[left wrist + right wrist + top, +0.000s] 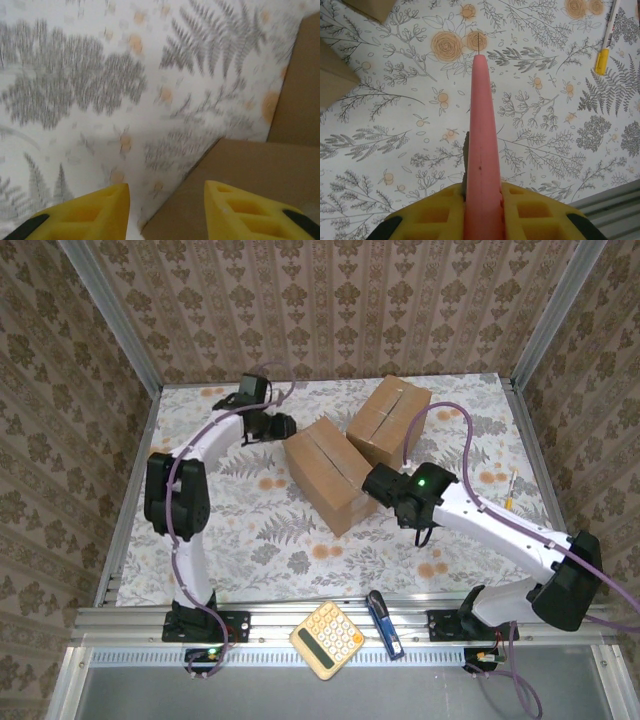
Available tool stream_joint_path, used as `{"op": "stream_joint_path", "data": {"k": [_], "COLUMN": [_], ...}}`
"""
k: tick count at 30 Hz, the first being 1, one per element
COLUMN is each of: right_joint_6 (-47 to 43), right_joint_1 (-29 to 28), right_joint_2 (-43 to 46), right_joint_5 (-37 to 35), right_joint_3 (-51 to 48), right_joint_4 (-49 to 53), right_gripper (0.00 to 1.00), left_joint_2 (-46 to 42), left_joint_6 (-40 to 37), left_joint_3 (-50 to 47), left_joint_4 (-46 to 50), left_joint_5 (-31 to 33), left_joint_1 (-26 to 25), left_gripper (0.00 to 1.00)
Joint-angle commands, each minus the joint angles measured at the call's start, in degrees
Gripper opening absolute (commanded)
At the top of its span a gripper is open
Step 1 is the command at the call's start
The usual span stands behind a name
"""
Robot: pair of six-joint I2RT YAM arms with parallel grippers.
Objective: Unpack the express box
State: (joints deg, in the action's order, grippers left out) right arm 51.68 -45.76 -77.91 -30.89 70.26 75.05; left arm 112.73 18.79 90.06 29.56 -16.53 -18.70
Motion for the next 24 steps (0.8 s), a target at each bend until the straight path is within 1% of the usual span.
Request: {"op": "stream_joint_path", "data": {"k": [1, 7, 11, 18, 24], "right_joint_6": [2.0, 1.3, 0.9, -0.5, -1.4], "right_joint_1": [1.4, 3.5, 4.5, 6.8, 7.4], "right_joint_2": [-1.5, -6.4, -9.9, -15.8, -18.6], "right_joint_5": [-1.4, -2.6, -3.0, -4.4, -4.2], "right_joint_3": [-0.1, 2.1, 4.0, 8.4, 10.0], "right_joint_4": [-1.9, -5.0, -7.3, -9.4, -10.1], "right_gripper": [0.0, 0.0, 0.0, 0.0, 0.0], "left_joint_2": [-5.5, -12.8, -16.8, -19.5, -21.5], "left_joint_6": [0.3, 2.6, 3.8, 4.7, 5.7], "left_joint_3": [-4.6, -14.9, -20.1, -25.1, -28.2], "left_joint_4": [-2.7, -6.5, -8.7, -10.6, -11.5], "left_joint_5": [0.1, 0.0, -0.6, -1.3, -1.5], "left_joint_1": [-0.3, -0.5, -0.9, -2.1, -2.5], "left_gripper": [0.42, 0.42, 0.43, 0.43, 0.43]}}
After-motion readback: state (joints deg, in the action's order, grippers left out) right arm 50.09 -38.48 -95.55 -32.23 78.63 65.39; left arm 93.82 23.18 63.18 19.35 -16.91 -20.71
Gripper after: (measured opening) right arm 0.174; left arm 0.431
